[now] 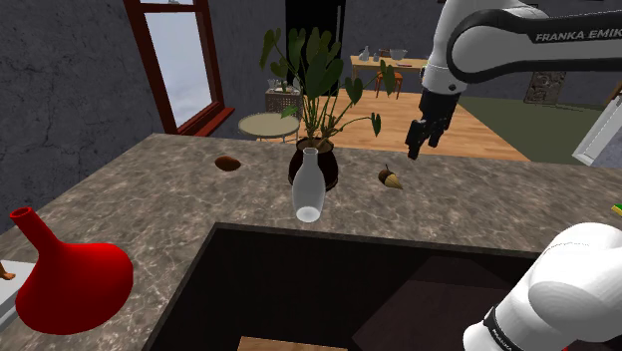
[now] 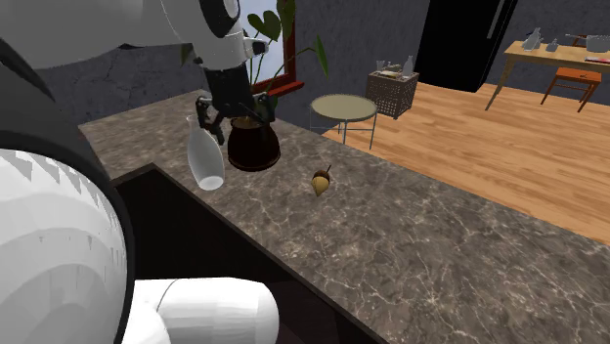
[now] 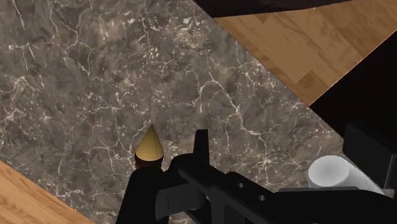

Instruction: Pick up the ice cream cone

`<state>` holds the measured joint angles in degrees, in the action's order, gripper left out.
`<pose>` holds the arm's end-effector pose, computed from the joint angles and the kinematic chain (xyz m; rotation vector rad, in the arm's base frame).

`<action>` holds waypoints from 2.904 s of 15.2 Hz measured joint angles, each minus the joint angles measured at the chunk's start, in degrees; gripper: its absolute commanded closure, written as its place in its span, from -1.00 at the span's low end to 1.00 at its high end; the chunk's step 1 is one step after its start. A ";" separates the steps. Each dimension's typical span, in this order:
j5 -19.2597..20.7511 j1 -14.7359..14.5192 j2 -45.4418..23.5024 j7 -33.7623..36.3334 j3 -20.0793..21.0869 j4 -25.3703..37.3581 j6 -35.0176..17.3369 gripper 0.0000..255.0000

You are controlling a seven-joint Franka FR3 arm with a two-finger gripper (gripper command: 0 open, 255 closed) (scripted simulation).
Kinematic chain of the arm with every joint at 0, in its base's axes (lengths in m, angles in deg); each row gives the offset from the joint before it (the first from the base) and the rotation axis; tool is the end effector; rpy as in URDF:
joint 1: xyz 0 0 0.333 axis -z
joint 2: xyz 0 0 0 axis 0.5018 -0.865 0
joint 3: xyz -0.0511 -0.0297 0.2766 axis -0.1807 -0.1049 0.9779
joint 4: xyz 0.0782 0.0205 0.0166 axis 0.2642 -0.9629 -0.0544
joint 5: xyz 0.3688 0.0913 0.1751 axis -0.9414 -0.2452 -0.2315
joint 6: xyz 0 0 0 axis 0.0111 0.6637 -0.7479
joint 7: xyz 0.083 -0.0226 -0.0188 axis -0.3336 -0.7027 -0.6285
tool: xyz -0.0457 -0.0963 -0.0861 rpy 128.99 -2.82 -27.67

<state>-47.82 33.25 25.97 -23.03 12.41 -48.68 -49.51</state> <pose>0.3972 -0.0529 0.4898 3.0715 -0.0230 0.0298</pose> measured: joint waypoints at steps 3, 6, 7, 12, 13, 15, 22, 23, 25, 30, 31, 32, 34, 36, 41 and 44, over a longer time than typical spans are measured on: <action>0.73 0.70 -3.56 -1.93 -2.25 -1.30 -5.55 -1.00; 1.45 1.55 -7.86 -4.62 -5.04 -1.63 -10.94 -1.00; 1.44 1.65 -9.11 -5.14 -5.63 -1.82 -12.58 -1.00; 0.87 2.34 -18.02 -9.41 -9.65 -1.08 -21.79 -1.00; 0.46 2.43 -20.26 -10.55 -10.54 -0.28 -23.44 -1.00; -0.39 2.58 -23.32 -12.35 -11.83 0.02 -26.52 -1.00; -7.58 3.47 -38.60 -21.77 -15.88 6.54 -35.75 -1.00; -9.11 3.74 -41.10 -23.27 -16.09 8.23 -36.50 -1.00; -12.09 4.44 -45.69 -25.97 -16.09 11.07 -38.08 -1.00; -16.05 5.99 -51.60 -29.71 -15.52 13.79 -40.96 -1.00; -16.44 6.09 -52.23 -29.98 -15.37 13.79 -41.56 -1.00; -16.88 6.29 -52.85 -30.43 -15.24 13.67 -42.24 -1.00; -17.75 6.53 -54.23 -31.04 -14.86 13.56 -43.65 -1.00; -18.09 6.62 -54.75 -31.26 -14.69 13.45 -44.25 1.00; -18.21 6.63 -54.89 -31.29 -14.64 13.47 -44.46 1.00; -18.19 6.62 -54.87 -31.26 -14.65 13.45 -44.46 1.00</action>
<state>-66.01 39.87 -28.90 -54.29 -2.24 -35.23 -93.97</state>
